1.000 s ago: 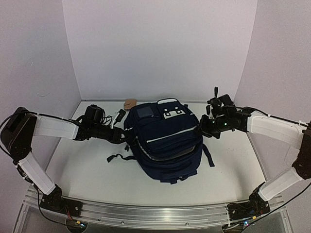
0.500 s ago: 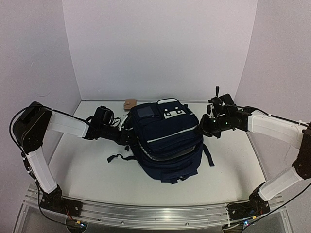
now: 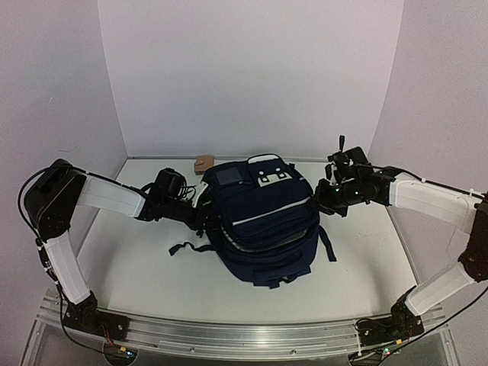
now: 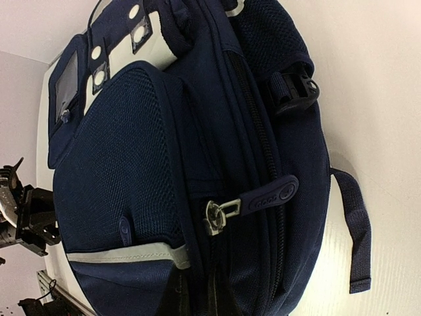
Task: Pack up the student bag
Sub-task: Zip the student bag at the center of the board.
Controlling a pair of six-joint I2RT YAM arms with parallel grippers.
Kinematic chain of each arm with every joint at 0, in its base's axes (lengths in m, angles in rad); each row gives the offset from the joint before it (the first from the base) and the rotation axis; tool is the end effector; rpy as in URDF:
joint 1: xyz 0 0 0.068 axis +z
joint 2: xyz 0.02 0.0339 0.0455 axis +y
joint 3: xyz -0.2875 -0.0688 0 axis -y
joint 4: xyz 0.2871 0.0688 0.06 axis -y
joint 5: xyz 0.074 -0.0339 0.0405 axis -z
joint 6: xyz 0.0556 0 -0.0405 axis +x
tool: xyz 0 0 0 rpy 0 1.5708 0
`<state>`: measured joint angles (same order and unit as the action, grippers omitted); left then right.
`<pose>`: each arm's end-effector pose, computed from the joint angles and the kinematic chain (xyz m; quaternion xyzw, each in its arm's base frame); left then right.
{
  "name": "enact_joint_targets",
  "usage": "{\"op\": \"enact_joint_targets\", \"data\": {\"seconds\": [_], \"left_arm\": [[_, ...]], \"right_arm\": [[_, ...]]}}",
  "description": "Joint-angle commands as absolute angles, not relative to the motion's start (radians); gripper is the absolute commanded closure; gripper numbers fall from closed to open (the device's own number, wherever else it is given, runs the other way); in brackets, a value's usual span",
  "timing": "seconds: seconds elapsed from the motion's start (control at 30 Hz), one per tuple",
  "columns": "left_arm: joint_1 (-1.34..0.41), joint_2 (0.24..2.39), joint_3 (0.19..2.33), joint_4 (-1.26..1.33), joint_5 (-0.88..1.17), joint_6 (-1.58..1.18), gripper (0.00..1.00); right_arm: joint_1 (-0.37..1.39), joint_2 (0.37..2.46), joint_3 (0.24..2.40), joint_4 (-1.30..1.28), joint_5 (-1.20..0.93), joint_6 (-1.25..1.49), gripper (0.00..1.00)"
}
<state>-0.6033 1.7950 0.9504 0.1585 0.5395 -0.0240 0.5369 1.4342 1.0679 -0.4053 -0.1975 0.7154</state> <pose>0.3244 -0.2582 0.1419 0.3581 0.8022 -0.3564 0.3181 0.3059 0.1948 0.2619 0.0435 0.9165 0.3005 0.2605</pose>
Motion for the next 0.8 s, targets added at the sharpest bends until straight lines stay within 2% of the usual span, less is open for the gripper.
{"op": "enact_joint_targets", "data": {"seconds": [0.0, 0.17, 0.47, 0.67, 0.77], "left_arm": [[-0.616, 1.799, 1.000, 0.198, 0.541, -0.006, 0.86], [-0.629, 1.776, 0.992, 0.161, 0.544, -0.006, 0.99], [-0.635, 1.692, 0.939, 0.123, 0.591, -0.040, 1.00], [-0.632, 1.660, 0.899, 0.133, 0.563, -0.029, 0.98], [-0.621, 1.664, 0.904, 0.135, 0.553, -0.018, 0.86]], "right_arm": [[0.524, 1.428, 1.105, -0.347, -0.167, 0.723, 1.00], [0.524, 1.425, 1.101, -0.344, -0.164, 0.727, 1.00], [0.524, 1.433, 1.098, -0.339, -0.169, 0.728, 1.00], [0.524, 1.425, 1.095, -0.338, -0.170, 0.729, 1.00], [0.523, 1.421, 1.092, -0.337, -0.175, 0.731, 1.00]]}}
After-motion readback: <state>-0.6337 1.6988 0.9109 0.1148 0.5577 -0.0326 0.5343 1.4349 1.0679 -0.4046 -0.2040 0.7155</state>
